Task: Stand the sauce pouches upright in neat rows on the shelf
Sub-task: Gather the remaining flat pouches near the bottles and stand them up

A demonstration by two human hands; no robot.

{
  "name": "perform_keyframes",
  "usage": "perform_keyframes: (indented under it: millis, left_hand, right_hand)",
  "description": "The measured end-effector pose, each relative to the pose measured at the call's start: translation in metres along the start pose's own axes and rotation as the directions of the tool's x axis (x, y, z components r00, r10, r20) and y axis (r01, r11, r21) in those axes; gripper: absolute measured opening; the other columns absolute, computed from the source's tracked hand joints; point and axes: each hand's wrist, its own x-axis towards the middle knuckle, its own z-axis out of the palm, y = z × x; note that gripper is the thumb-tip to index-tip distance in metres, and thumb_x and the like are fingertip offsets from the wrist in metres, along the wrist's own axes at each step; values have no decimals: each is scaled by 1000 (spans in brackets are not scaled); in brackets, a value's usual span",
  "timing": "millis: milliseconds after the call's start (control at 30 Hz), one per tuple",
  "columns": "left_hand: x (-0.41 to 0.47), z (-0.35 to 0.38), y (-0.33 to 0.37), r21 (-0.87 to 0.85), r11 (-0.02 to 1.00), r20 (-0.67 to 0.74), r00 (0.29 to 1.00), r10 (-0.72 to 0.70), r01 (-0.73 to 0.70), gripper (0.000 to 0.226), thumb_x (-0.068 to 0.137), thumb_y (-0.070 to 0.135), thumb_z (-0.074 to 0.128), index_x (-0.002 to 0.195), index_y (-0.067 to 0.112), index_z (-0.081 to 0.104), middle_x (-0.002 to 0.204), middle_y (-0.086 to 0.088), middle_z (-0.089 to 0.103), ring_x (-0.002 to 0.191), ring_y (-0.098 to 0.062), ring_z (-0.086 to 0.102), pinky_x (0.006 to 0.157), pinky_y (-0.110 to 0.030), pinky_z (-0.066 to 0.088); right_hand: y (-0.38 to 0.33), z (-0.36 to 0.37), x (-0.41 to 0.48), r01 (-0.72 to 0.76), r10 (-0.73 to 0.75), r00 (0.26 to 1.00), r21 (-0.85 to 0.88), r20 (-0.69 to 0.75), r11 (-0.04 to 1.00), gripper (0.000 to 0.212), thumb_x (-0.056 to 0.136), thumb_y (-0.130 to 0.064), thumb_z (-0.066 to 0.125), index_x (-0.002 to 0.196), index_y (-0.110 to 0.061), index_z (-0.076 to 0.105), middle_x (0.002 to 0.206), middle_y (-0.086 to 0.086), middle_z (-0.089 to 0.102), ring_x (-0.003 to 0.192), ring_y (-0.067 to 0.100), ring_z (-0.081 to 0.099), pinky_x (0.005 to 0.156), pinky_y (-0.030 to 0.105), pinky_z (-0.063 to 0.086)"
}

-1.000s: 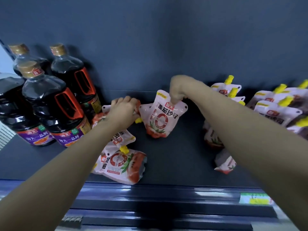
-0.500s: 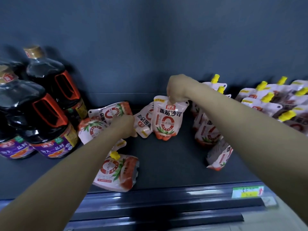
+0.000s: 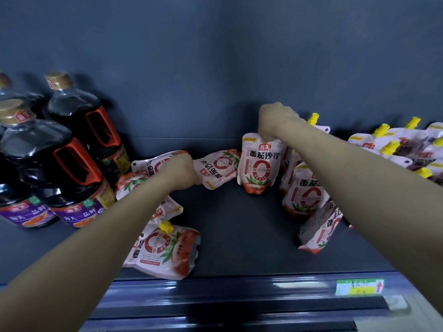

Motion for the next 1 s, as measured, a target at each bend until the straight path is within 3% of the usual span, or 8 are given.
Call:
perform_keyframes:
  millis: [200, 433, 533, 600, 733, 800, 867, 1000]
  left_hand:
    - [-8, -45, 11, -173, 984, -164, 983, -82, 53, 30, 74, 25, 64, 52, 11, 49, 56, -4, 48, 58, -24, 48, 44, -24, 32]
    - [-8, -55, 32, -291, 940, -334, 939, 77, -180, 4, 80, 10, 56, 77, 9, 58, 77, -6, 60, 75, -27, 56, 63, -28, 40]
    - [-4, -46, 32, -377, 894, -314, 942, 122, -242, 13, 84, 1, 53, 80, 13, 57, 83, -8, 66, 78, -24, 64, 68, -30, 50]
    - [-3, -44, 28, -378, 894, -290, 948, 134, -242, 5, 86, 9, 59, 86, 13, 56, 87, -7, 66, 81, -24, 63, 74, -33, 51]
    - [-12, -49, 19, -354, 897, -145, 963, 225, -263, 36, 75, 38, 72, 95, 19, 49, 83, 9, 54, 72, -8, 52, 63, -23, 42]
    - [-18, -54, 10, -299, 926, -50, 973, 227, -231, 46, 70, 29, 79, 102, 20, 47, 87, 10, 52, 78, -8, 54, 66, -26, 45]
    - [-21, -58, 1, -229, 950, -25, 977, 210, -210, 36, 72, 12, 77, 97, 16, 51, 83, 4, 55, 81, -18, 58, 73, -36, 48]
    - [-23, -56, -3, -310, 924, -132, 973, 190, -223, 11, 73, 0, 74, 80, 4, 67, 85, -11, 71, 78, -17, 60, 78, -28, 47]
  right_hand:
    - [1, 3, 10, 1, 0, 1000, 32, -31, 1000, 22, 83, -4, 57, 105, -3, 60, 114, 16, 59, 104, 34, 59, 69, 34, 43]
    - [0, 5, 26, 49, -44, 998, 91, -53, 995, 13, 84, -3, 55, 96, -2, 59, 105, 16, 59, 100, 36, 59, 69, 34, 44]
    - [1, 4, 35, 100, -100, 995, 92, -9, 991, 13, 83, -3, 57, 94, -2, 62, 102, 15, 60, 87, 34, 56, 70, 31, 45]
    - [3, 4, 38, 118, -119, 993, 93, 11, 989, 17, 82, -5, 60, 98, -5, 65, 97, 14, 60, 82, 32, 54, 69, 30, 45]
    - [1, 6, 40, 150, -152, 988, 79, 18, 986, 4, 82, -4, 58, 85, -6, 59, 88, 10, 54, 78, 30, 53, 67, 29, 44]
    - [-1, 6, 40, 168, -170, 985, 68, 27, 983, 5, 82, -4, 60, 81, -7, 56, 86, 9, 54, 78, 29, 53, 67, 29, 42]
    - [-1, 5, 39, 169, -171, 984, 65, 41, 984, 6, 82, -4, 62, 82, -7, 58, 86, 9, 54, 78, 29, 54, 67, 29, 42]
    - [1, 2, 37, 135, -139, 986, 50, 87, 990, 12, 81, -4, 67, 75, -5, 57, 86, 9, 55, 78, 28, 54, 65, 29, 43]
